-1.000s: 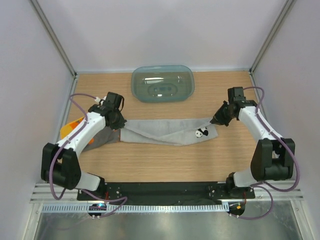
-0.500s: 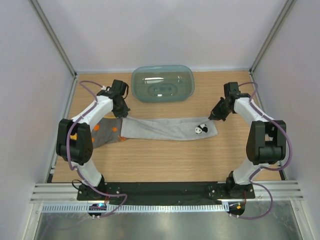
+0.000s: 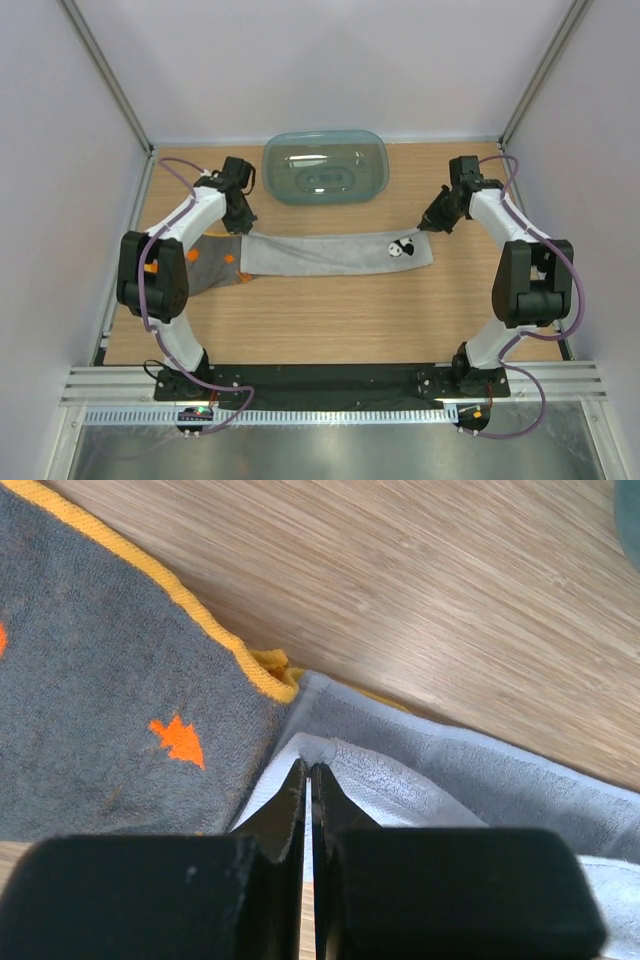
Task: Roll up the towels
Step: Fold the towel
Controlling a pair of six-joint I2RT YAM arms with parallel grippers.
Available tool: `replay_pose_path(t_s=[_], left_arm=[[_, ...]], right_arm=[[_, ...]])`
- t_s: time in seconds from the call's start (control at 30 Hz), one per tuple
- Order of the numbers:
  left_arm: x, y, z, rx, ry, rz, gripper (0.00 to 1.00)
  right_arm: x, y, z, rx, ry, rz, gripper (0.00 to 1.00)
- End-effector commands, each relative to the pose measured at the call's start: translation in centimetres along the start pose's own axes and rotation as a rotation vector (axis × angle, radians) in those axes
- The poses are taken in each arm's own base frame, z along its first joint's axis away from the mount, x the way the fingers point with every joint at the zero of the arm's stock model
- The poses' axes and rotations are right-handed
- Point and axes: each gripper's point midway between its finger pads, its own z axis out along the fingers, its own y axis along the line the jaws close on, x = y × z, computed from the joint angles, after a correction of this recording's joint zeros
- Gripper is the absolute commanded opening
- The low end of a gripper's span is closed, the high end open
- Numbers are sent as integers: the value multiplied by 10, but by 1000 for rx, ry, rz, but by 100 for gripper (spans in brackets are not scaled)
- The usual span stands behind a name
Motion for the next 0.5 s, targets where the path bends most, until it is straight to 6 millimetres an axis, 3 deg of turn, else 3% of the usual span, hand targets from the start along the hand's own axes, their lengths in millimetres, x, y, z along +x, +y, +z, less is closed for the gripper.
replay_pose_path(t_s=[0.0,0.4,0.47], left_arm=[[-17,0,3,-17,-31,6,0],[-29,-2,29,-76,-10,14,0],[-27,-1,34,-93,7,25,8]], right_arm=[[-12,10,-4,-23,-27,-21,1],[-19,5,41,23,13,-2,1],[-21,6,45,24,12,-1,1]])
